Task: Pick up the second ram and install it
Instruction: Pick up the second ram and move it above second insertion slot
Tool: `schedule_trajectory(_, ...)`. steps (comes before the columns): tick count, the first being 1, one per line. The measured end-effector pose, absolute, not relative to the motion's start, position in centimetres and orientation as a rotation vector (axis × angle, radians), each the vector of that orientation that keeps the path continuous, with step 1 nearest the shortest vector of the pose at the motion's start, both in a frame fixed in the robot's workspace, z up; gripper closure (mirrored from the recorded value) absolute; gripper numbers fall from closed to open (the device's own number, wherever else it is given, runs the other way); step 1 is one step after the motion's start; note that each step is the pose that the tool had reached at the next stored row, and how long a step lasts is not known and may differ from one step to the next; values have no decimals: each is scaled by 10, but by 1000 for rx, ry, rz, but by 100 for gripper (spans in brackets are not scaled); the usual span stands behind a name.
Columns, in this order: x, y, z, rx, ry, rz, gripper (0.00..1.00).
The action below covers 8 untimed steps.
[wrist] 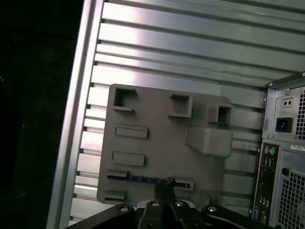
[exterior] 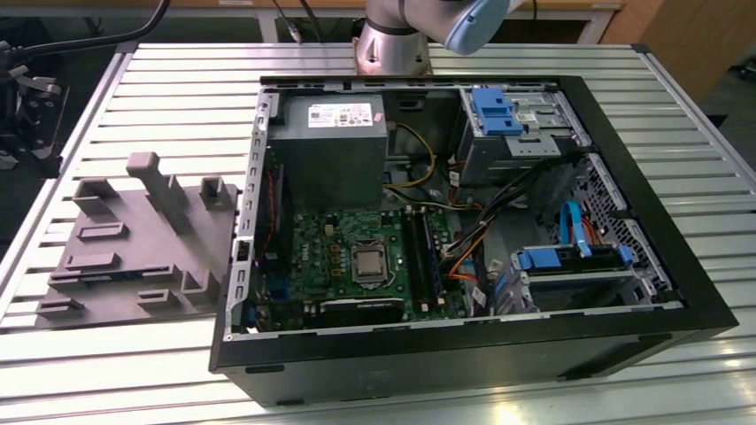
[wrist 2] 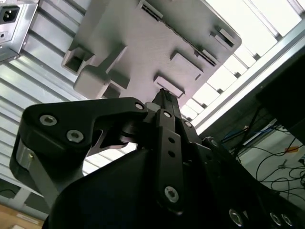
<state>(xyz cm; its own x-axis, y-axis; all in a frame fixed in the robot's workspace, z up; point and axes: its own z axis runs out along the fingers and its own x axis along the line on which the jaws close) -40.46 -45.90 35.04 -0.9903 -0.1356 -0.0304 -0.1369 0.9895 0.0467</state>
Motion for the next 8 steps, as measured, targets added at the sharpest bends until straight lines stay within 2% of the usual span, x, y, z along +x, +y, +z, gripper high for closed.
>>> schedule_trajectory(8, -405, -459, 350, -354, 3096, 78, 89)
